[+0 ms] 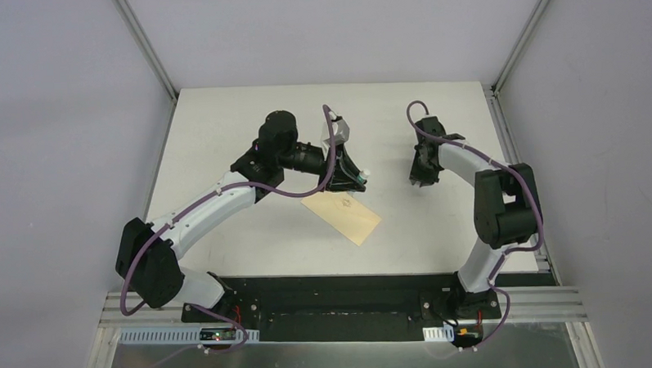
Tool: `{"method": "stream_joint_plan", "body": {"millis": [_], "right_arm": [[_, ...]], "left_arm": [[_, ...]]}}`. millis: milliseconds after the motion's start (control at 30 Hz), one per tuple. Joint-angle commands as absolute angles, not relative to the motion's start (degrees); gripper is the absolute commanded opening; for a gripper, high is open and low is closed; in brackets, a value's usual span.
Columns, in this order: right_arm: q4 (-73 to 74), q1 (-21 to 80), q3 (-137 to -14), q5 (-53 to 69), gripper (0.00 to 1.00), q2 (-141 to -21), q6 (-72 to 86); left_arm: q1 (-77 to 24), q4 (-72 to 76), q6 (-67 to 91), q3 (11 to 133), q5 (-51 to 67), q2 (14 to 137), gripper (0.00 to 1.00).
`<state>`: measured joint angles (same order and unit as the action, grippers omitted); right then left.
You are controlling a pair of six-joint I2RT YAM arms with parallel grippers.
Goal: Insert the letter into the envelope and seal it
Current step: Close the solid glue cap on the solid glue.
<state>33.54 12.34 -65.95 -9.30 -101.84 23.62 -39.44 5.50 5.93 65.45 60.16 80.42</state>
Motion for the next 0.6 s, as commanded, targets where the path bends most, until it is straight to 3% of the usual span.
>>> {"method": "stream_joint_plan", "body": {"millis": [0,333,567], "right_arm": [[37.1,12.0,-68.1,-5.1,0.15,-92.7,23.3],[44.6,12.0,-70.1,21.0,0.15,-73.5,23.6],[44.3,12.2,-71.6,43.3,0.16,-66.4,26.6]], "left_arm": [[-40.1,5.8,1.3,66.8,59.5,80.6,0.00],[-40.1,-1.8,-7.0,64.9,60.3,76.7,0.00],[-40.1,-4.6,-9.5,60.9,59.8,71.2,0.00]]}}
